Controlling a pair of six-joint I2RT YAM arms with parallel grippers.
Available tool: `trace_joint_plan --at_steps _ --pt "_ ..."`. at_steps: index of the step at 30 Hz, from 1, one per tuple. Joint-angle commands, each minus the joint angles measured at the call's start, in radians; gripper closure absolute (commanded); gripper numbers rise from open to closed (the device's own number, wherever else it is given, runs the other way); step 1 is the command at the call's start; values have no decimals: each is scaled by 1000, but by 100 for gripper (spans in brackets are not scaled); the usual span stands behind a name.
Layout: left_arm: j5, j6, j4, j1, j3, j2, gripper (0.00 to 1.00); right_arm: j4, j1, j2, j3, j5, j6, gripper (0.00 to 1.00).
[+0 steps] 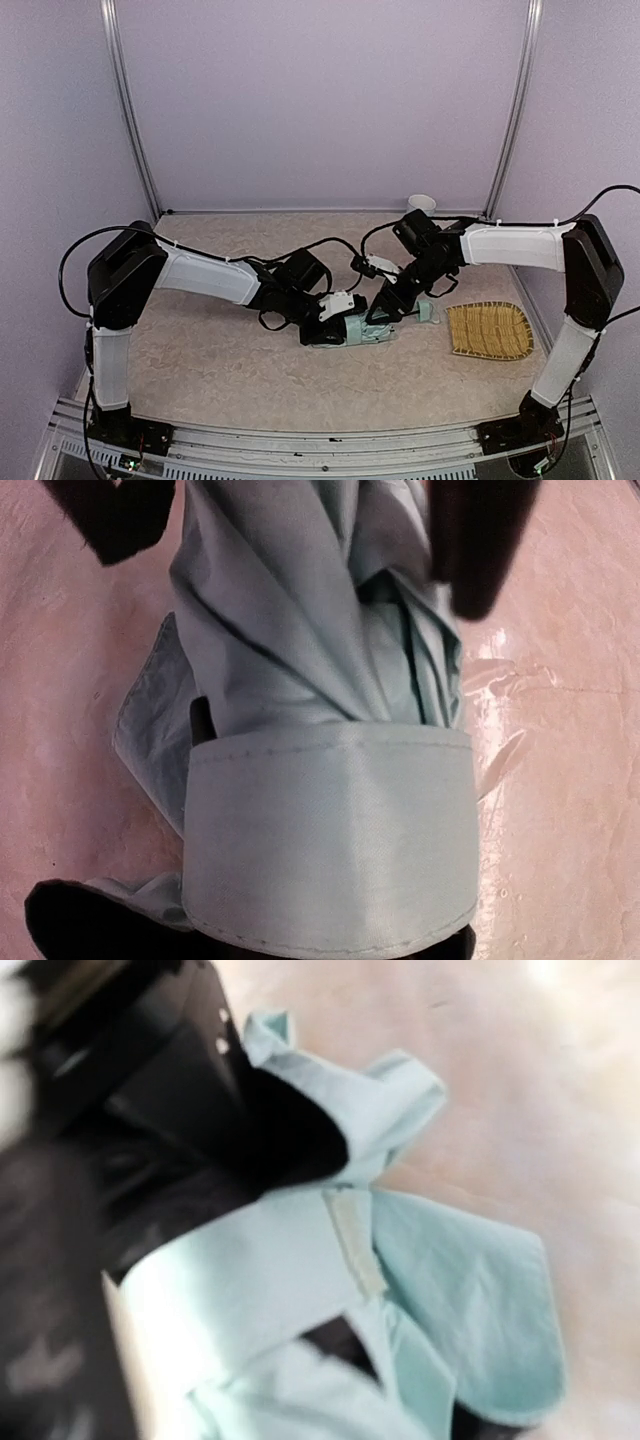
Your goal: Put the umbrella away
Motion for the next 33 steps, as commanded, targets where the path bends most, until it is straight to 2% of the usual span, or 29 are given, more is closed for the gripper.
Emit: trace_joint_plan --at_steps 1,7,12,14,17,20,23,25,29,33 --pt "101 -179 -199 45 -25 144 100 40 -11 -101 -39 122 42 32" --pt "271 -329 -198 66 -51 158 100 106 -17 -189 -97 222 98 30" --pt "323 -302 -265 72 -26 195 100 166 -15 -256 -169 175 35 30" --pt "334 -287 -329 78 18 225 100 247 20 -312 -234 156 -67 31" --pt "334 -260 -421 76 69 263 100 478 135 -441 -402 198 -298 29" --pt "331 -239 -464 73 85 278 100 665 206 -499 -557 253 -462 20" --pt "343 -211 -497 71 84 285 100 711 232 -450 -567 329 -508 13" --pt "345 -196 -516 71 83 288 100 709 257 -387 -553 372 -564 3" --pt "358 -162 -554 71 96 298 100 768 302 -257 -543 485 -667 1" --pt "381 -127 -588 72 109 304 100 818 313 -189 -532 515 -750 1"
